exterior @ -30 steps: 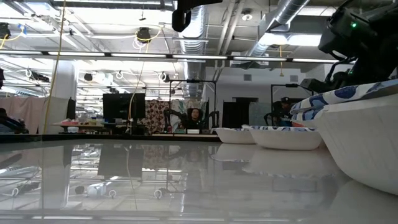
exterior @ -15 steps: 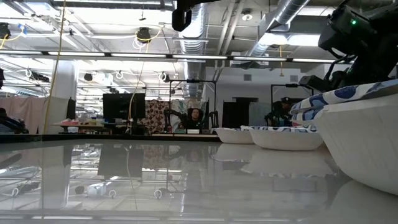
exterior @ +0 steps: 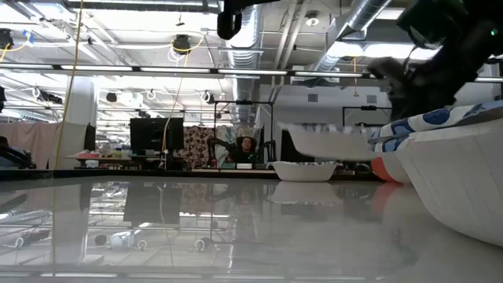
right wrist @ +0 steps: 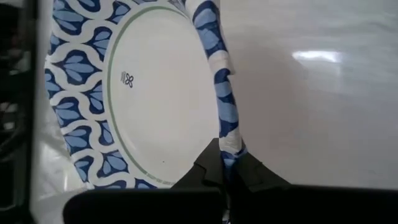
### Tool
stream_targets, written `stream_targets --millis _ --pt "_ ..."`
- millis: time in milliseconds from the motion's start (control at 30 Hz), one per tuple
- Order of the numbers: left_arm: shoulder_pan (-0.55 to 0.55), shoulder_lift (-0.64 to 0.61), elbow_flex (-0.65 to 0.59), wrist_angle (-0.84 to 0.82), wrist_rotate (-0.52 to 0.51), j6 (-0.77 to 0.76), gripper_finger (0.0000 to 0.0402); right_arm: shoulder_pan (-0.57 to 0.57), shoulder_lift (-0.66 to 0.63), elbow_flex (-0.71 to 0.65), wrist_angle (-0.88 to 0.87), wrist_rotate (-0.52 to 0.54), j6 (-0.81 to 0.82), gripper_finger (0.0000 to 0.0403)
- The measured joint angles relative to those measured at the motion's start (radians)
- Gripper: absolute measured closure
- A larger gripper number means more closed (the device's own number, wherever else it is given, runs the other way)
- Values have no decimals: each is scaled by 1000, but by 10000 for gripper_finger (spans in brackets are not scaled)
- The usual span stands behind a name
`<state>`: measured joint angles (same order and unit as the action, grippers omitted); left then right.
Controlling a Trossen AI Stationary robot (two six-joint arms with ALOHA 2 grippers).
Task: Nest bowls inside each other
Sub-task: Stack the bottom right white blue patterned bowl on top of the bottom white blue patterned bowls
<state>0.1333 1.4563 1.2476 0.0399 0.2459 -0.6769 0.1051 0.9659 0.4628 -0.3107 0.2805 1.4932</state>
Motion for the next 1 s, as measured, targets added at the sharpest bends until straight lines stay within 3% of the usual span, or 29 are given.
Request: stream_targets --millis 400,533,800,1000 --pt "0 0 1 46 -19 -89 282 79 -4 72 0 -17 -84 386" --pt "-11 0 1 49 -25 -90 282 137 -3 75 0 -17 -38 386" --pt "-71 0 1 84 -145 -18 282 302 -3 75 -8 3 105 387" --pt "-89 0 1 86 -139 -64 282 354 -3 75 -55 60 154 387"
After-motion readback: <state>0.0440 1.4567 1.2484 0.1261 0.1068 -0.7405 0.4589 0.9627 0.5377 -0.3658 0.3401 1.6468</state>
